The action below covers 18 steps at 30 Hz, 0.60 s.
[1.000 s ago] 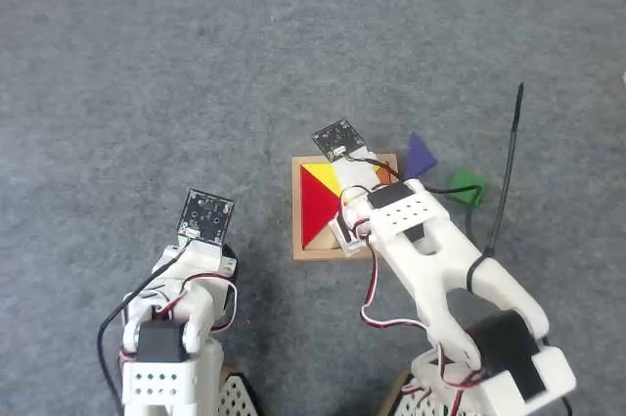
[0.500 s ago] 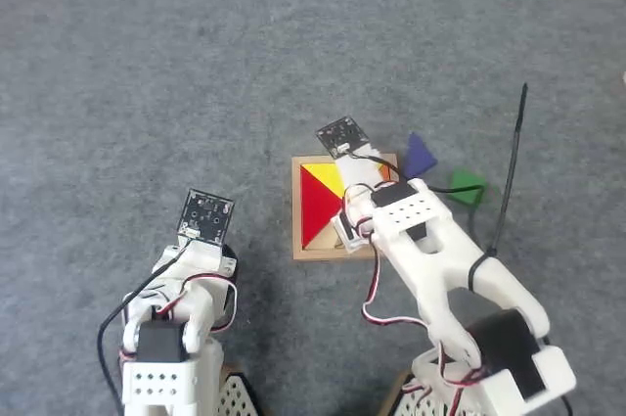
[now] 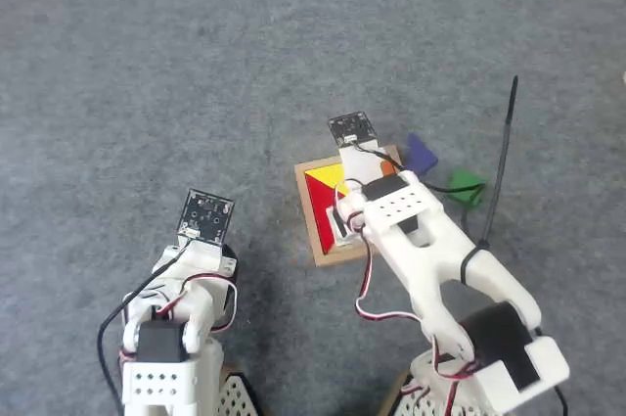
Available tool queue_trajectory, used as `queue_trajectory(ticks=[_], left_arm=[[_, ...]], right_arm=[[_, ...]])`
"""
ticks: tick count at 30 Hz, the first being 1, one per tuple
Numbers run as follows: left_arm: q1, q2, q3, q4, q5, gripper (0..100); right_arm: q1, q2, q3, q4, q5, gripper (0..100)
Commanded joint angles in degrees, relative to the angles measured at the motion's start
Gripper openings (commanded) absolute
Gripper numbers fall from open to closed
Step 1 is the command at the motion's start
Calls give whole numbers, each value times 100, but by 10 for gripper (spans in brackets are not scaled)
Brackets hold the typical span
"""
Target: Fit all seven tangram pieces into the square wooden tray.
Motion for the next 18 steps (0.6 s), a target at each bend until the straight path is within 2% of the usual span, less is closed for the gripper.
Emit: queue_trajectory(ticks=[1, 14, 18], left_arm=[[-9, -123, -66, 18, -62, 86], [-9, -123, -66, 18, -62, 86], [-9, -123, -66, 18, -62, 86]], right_arm=[[-110, -84, -273, 22, -114, 164], [-40, 760, -422, 48, -105, 157], [101, 804, -484, 31, -105, 66]])
